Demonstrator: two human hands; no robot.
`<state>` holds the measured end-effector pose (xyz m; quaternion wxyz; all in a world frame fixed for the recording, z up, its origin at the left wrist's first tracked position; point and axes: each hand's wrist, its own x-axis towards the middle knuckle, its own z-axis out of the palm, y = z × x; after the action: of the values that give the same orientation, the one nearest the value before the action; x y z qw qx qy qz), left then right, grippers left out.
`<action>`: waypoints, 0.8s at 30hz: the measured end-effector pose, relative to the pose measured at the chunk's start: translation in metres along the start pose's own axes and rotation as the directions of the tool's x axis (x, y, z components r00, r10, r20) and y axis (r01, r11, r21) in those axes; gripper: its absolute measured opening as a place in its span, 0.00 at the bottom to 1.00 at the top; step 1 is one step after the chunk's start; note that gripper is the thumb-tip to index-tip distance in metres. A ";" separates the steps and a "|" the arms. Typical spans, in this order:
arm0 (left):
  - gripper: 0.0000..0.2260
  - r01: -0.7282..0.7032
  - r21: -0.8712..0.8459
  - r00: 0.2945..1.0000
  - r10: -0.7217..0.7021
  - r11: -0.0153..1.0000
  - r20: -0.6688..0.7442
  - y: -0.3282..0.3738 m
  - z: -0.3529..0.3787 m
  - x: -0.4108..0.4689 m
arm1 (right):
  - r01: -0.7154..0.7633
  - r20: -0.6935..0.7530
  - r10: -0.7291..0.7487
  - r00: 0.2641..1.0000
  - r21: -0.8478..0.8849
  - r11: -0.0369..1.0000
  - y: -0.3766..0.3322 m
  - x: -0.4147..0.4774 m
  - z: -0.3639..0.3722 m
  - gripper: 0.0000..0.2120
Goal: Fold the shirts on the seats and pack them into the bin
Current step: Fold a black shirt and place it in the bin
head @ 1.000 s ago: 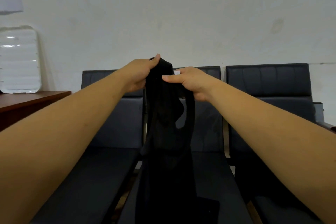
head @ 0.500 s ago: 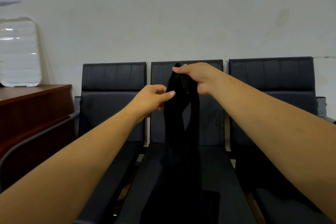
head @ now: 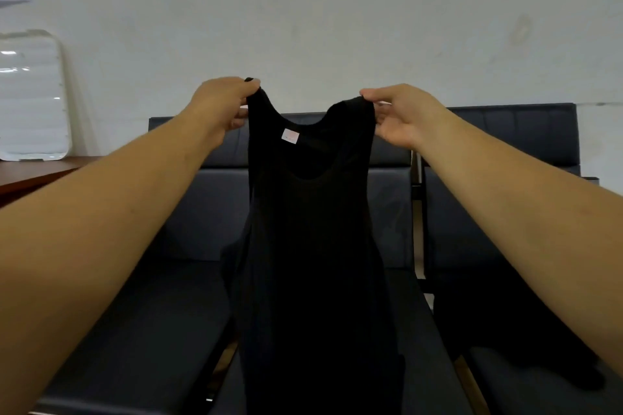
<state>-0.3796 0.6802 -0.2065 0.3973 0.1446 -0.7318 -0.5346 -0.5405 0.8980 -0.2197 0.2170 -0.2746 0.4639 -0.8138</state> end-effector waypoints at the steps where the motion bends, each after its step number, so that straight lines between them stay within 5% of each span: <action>1: 0.09 -0.021 0.028 0.999 0.020 0.999 0.035 0.006 0.003 -0.001 | 0.023 0.027 -0.022 0.999 -0.036 0.999 -0.002 -0.001 0.007 0.04; 5: 0.09 -0.080 0.042 0.981 0.071 0.996 0.183 0.018 0.020 -0.008 | 0.114 0.194 -0.056 0.979 -0.298 0.948 -0.001 -0.009 0.035 0.03; 8: 0.12 -0.080 0.053 0.963 0.063 0.995 0.263 0.015 0.032 -0.013 | 0.144 0.256 -0.004 0.967 -0.529 0.836 0.008 -0.012 0.048 0.16; 12: 0.09 -0.085 0.035 0.951 0.071 0.996 0.301 0.004 0.038 -0.012 | 0.183 0.235 -0.028 0.972 -0.672 0.717 0.022 -0.009 0.055 0.10; 14: 0.10 -0.093 -0.025 0.953 0.096 0.995 0.286 -0.007 0.039 -0.015 | 0.184 0.207 -0.053 0.977 -0.693 0.697 0.026 -0.006 0.056 0.04; 18: 0.36 -0.030 0.121 0.953 -0.008 0.992 0.301 -0.058 0.051 -0.054 | 0.121 0.101 -0.075 0.992 -0.602 0.790 0.028 -0.001 0.062 0.07; 20: 0.34 0.024 0.254 0.881 -0.140 0.967 0.452 -0.093 0.062 -0.080 | 0.095 0.073 -0.064 0.995 -0.566 0.819 0.029 0.000 0.067 0.10; 24: 0.19 0.178 0.225 0.902 -0.251 0.958 0.352 -0.131 0.072 -0.090 | 0.072 0.040 -0.060 0.997 -0.561 0.825 0.036 0.008 0.067 0.11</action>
<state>-0.4023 0.7348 -0.3709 0.1723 0.1558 -0.8210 -0.5215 -0.4999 0.8337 -0.2210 0.1032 -0.3507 0.6705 -0.6456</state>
